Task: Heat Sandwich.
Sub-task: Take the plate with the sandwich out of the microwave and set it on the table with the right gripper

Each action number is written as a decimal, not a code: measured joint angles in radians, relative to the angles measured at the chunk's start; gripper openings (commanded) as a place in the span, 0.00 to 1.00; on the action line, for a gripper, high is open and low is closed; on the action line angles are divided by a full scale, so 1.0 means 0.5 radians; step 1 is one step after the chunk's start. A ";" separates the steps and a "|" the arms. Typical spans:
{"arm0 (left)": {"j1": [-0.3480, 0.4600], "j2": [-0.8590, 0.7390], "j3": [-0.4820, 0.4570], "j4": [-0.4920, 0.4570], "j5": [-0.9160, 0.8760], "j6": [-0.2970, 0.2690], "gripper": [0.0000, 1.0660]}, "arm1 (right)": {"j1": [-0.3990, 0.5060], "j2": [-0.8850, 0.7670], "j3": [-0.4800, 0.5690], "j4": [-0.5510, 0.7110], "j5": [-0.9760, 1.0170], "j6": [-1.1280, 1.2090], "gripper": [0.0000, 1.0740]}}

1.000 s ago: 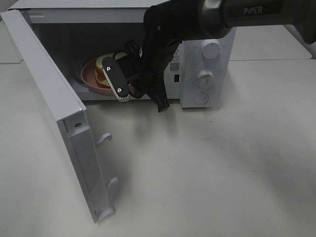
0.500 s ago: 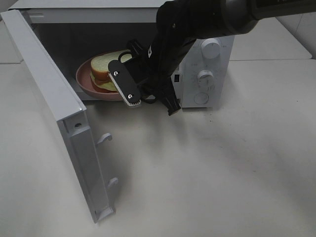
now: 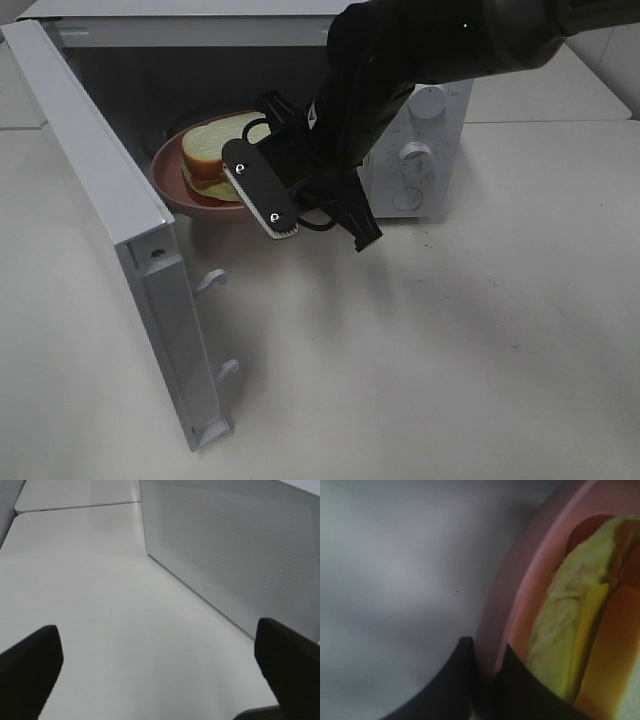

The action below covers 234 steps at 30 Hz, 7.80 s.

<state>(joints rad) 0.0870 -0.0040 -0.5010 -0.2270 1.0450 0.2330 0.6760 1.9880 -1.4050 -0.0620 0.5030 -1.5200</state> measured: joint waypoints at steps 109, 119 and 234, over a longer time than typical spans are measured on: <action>0.000 0.000 0.000 0.000 0.000 0.000 0.95 | 0.010 -2.050 1.556 -0.790 0.714 1.654 0.00; 0.000 0.000 0.000 0.000 0.000 0.000 0.95 | 0.010 -2.050 1.556 -0.990 0.800 2.302 0.00; 0.000 0.000 0.000 0.000 0.000 0.000 0.95 | -0.552 0.038 0.994 -1.706 0.540 4.822 0.10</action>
<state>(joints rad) 0.0870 -0.0040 -0.5010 -0.2270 1.0450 0.2330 0.4000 2.0070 -0.9080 -0.9150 0.7730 0.8910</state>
